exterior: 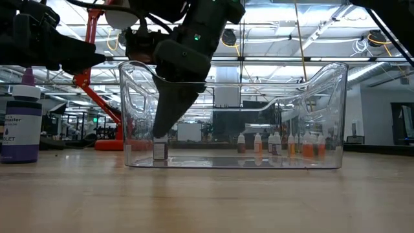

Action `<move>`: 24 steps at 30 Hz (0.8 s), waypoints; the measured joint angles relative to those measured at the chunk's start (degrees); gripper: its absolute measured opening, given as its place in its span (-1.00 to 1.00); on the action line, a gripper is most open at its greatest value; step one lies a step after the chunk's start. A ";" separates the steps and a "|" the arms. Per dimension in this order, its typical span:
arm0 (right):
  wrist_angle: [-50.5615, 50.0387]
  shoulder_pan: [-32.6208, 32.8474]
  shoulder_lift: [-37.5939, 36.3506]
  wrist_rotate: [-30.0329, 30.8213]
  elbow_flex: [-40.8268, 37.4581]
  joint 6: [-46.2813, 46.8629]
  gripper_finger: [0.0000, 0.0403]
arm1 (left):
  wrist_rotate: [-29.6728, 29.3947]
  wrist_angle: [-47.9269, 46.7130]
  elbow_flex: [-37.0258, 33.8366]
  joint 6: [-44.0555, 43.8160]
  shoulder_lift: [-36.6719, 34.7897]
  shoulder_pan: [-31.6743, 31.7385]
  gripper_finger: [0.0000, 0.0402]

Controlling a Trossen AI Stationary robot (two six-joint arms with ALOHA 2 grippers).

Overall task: Pick & Place food coloring
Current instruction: Put the red food coloring bottle into the transparent bin, then put the orange food coloring bottle into the transparent bin

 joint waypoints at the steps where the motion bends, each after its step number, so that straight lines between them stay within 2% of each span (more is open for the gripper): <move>1: 0.07 0.00 0.02 0.00 0.00 0.46 -0.80 | 0.00 0.00 0.00 0.00 0.00 0.00 0.52; 8: -0.96 0.37 -2.00 -0.05 -0.35 0.99 -0.21 | 0.00 0.00 0.00 0.00 -0.01 0.02 0.52; 11: -0.71 0.65 -4.30 0.08 -0.28 1.85 -0.06 | 0.00 0.00 0.00 0.00 0.00 0.00 0.52; 15: -1.18 0.79 -7.20 0.12 -0.22 2.26 0.04 | -0.02 0.00 0.00 0.00 0.00 0.01 0.52; 19: -5.39 0.76 -12.02 0.98 -0.22 2.33 0.05 | -0.02 0.00 0.00 0.00 -0.01 0.01 0.52; 24: -17.23 0.76 -18.38 11.11 -0.77 5.09 0.00 | -0.02 -0.01 0.00 0.00 -0.02 0.01 0.52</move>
